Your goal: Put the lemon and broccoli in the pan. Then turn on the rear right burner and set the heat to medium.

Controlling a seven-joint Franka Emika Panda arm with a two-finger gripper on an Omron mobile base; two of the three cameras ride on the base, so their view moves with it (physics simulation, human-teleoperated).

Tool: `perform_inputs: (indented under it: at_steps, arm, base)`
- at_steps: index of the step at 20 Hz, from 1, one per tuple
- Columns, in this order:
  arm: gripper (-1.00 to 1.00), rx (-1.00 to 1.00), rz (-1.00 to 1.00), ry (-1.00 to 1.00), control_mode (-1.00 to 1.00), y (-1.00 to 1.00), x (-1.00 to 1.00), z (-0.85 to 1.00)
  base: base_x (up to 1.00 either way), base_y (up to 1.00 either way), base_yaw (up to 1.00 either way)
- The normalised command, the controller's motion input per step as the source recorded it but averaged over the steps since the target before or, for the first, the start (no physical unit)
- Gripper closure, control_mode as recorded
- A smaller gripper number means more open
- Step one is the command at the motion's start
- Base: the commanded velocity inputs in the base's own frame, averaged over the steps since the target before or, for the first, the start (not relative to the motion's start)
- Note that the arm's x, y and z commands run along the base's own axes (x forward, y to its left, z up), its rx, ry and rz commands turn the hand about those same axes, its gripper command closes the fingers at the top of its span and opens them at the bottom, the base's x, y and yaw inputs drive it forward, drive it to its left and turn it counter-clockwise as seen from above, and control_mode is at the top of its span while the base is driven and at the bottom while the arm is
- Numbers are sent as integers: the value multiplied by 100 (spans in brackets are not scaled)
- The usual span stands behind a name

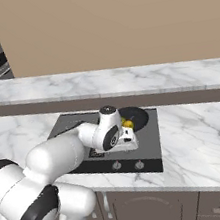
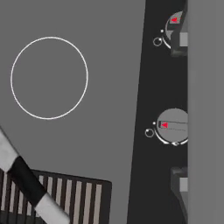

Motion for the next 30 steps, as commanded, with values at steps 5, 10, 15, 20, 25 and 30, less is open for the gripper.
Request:
perform_inputs:
  at_steps: [5,10,15,20,25,30]
  arm:
    - [-100,-2,2,24,-100,0,0,-1]
    - [-100,13,0,1,-100,0,-7,-22]
    - [-100,16,0,-3,-100,0,-14,-9]
    - [-100,0,0,4,-100,0,-17,-5]
    - [-100,0,0,0,-100,0,-29,-13]
    - [-100,0,0,0,-100,5,-1,-5]
  base:
    - [0,0,0]
    - [0,0,0]
    - [0,0,0]
    - [0,0,0]
    - [0,0,0]
    - [0,0,0]
